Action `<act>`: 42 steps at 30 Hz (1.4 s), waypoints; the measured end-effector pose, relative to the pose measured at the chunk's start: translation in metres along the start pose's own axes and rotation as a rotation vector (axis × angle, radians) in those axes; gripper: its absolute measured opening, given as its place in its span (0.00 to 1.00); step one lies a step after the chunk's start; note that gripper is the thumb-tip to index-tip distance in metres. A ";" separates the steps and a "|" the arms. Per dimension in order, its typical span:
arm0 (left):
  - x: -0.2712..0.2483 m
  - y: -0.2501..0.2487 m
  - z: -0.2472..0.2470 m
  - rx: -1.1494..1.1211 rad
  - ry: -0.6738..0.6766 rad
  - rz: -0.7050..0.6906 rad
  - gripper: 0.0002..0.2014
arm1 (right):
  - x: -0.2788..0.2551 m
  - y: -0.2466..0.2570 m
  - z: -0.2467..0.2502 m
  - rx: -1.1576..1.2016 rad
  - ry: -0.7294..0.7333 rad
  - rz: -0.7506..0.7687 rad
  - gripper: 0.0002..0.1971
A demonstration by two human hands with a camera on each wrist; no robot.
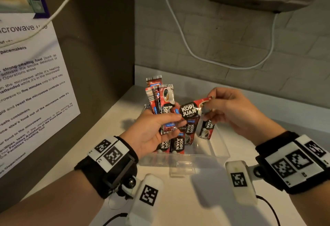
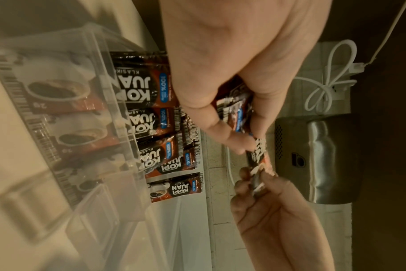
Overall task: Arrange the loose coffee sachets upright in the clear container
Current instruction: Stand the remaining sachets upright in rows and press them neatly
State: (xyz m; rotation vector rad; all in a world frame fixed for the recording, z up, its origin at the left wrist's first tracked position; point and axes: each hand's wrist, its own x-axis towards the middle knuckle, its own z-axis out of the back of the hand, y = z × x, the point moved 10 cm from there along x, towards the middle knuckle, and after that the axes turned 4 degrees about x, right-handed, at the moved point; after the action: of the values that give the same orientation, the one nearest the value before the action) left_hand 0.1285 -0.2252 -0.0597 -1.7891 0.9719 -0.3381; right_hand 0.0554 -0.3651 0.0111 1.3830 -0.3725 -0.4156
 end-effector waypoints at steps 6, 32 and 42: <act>0.004 -0.004 0.002 0.049 -0.070 -0.043 0.13 | -0.011 -0.008 -0.022 -0.534 0.193 0.035 0.09; 0.001 -0.011 0.016 -0.097 -0.085 -0.055 0.05 | 0.020 -0.045 0.066 -0.226 -0.225 0.000 0.12; 0.001 -0.006 0.021 -0.076 -0.111 -0.030 0.03 | 0.032 -0.063 0.073 -0.531 -0.286 -0.011 0.05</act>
State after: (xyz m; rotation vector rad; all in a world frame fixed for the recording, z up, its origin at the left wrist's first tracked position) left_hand 0.1449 -0.2120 -0.0637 -1.8730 0.8902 -0.2202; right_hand 0.0438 -0.4524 -0.0398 0.8093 -0.4495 -0.6707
